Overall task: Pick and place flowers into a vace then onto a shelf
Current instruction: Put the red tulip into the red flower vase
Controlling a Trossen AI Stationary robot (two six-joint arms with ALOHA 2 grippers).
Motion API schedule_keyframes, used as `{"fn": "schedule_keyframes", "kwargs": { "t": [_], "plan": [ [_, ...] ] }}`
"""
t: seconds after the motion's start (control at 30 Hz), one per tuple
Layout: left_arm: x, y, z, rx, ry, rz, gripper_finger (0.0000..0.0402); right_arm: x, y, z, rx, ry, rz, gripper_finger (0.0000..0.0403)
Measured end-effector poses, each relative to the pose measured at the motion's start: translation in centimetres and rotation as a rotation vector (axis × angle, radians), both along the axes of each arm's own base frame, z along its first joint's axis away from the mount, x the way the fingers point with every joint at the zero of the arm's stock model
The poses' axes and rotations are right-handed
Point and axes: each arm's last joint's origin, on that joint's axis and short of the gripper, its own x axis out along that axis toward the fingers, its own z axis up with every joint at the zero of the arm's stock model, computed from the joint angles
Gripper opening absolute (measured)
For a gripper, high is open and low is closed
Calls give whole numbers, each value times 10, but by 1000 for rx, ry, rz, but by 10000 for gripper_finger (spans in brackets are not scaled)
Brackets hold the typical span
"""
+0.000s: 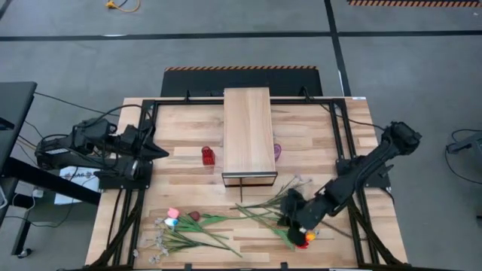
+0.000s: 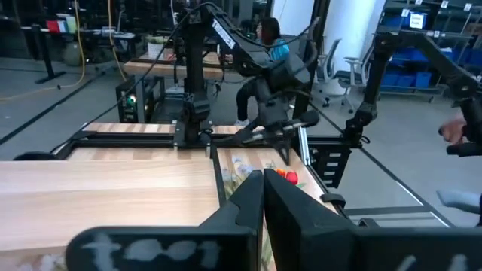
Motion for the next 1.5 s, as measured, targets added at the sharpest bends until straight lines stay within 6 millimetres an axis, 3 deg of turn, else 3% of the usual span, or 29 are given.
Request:
{"fn": "schedule_keyframes", "kwargs": {
  "t": [0.37, 0.5, 0.83, 1.13, 1.5],
  "plan": [
    [0, 0, 0, 9, -1, 0, 0, 31, 30, -33, -20, 230, -47, 120],
    [0, 0, 0, 8, 3, 0, 0, 38, 35, -45, -7, 299, -102, 143],
    [0, 0, -2, 8, 15, 0, 0, 41, 48, -57, -2, 431, -125, 127],
    [0, 0, -4, 8, 38, 0, 0, 38, 52, -84, -45, 546, -133, 112],
    [0, 0, -6, 0, 67, 0, 0, 43, 54, -72, -61, 516, -80, 113]
  ]
}}
